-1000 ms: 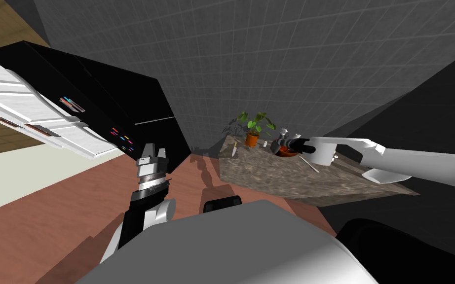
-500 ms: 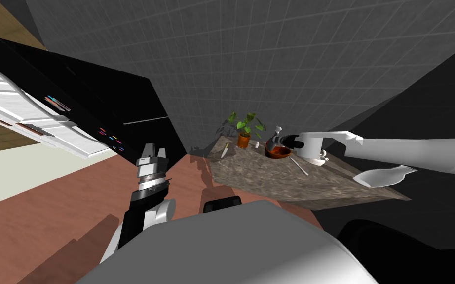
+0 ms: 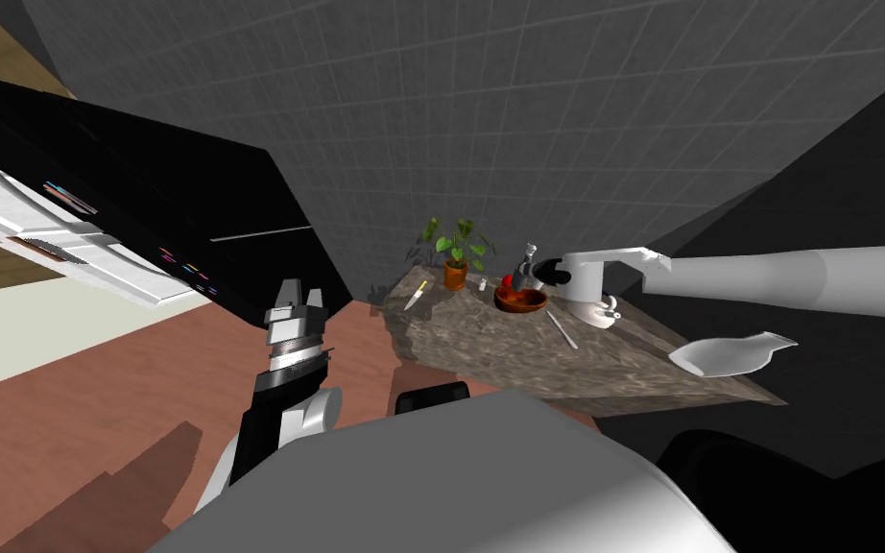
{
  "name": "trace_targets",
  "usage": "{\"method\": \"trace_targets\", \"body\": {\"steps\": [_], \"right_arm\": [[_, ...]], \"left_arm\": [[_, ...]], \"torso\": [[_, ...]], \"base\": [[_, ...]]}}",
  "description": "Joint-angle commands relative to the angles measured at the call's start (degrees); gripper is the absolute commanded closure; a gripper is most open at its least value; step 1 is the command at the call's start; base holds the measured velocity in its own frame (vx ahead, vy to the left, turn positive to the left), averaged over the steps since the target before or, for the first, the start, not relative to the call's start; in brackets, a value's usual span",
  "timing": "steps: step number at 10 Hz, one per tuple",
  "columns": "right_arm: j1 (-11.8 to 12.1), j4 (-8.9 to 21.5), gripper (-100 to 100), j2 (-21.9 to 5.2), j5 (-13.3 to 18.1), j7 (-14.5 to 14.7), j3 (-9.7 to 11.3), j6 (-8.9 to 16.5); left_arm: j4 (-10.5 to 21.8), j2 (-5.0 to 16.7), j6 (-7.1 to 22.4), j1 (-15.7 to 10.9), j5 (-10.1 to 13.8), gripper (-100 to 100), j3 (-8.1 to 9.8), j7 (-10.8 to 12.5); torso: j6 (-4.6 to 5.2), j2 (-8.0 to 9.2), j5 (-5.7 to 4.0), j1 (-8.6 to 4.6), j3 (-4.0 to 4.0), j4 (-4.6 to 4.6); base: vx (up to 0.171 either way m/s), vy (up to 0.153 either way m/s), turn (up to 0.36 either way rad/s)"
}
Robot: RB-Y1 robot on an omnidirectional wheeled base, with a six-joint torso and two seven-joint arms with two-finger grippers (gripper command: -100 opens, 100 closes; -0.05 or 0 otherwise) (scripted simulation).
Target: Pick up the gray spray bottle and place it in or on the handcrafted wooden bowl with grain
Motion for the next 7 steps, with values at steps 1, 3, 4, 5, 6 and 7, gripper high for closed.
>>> {"method": "trace_targets", "body": {"steps": [1, 3, 4, 5, 6, 7], "right_arm": [[0.32, -0.16, 100, -1.58, -0.68, -0.66, -0.85, 1.29], [0.74, -0.33, 100, -3.43, -1.06, -1.68, -1.74, 2.61], [0.49, -0.47, 100, -2.52, -1.08, -0.94, -1.43, 2.18], [0.49, -0.47, -100, -2.59, -1.07, -1.04, -1.50, 2.38], [0.49, -0.45, -100, -2.57, -1.07, -1.02, -1.49, 2.37], [0.49, -0.45, -100, -2.57, -1.07, -1.03, -1.49, 2.38]], "left_arm": [[0.00, 0.00, 0.00, 0.00, 0.00, 0, 0.00, 0.00], [0.00, -0.01, 0.00, 0.00, 0.00, 0, -0.01, 0.00], [0.00, -0.01, 0.00, 0.00, 0.00, 0, -0.01, 0.00], [0.00, -0.02, 0.00, 0.00, 0.00, 0, -0.02, 0.00], [0.00, -0.03, 0.00, 0.00, 0.00, 0, -0.03, 0.00], [0.00, -0.03, 0.00, 0.00, 0.00, 0, -0.03, 0.00]], "torso": [[0.00, 0.00, 0.00, 0.00, 0.00, 0.00], [-0.04, -0.03, 0.09, 0.44, -0.01, 0.00], [-0.05, -0.07, 0.12, 0.53, -0.03, 0.01], [-0.06, -0.03, 0.18, 0.97, -0.01, 0.00], [-0.07, 0.03, 0.28, 1.33, 0.02, 0.01], [-0.08, 0.06, 0.33, 1.48, 0.04, 0.02]], "base": [[0.019, -0.298, 0.006], [0.026, -0.239, -0.002], [0.020, -0.111, 0.016], [0.003, -0.022, 0.000], [0.002, -0.010, 0.000], [0.000, 0.000, 0.000]]}}
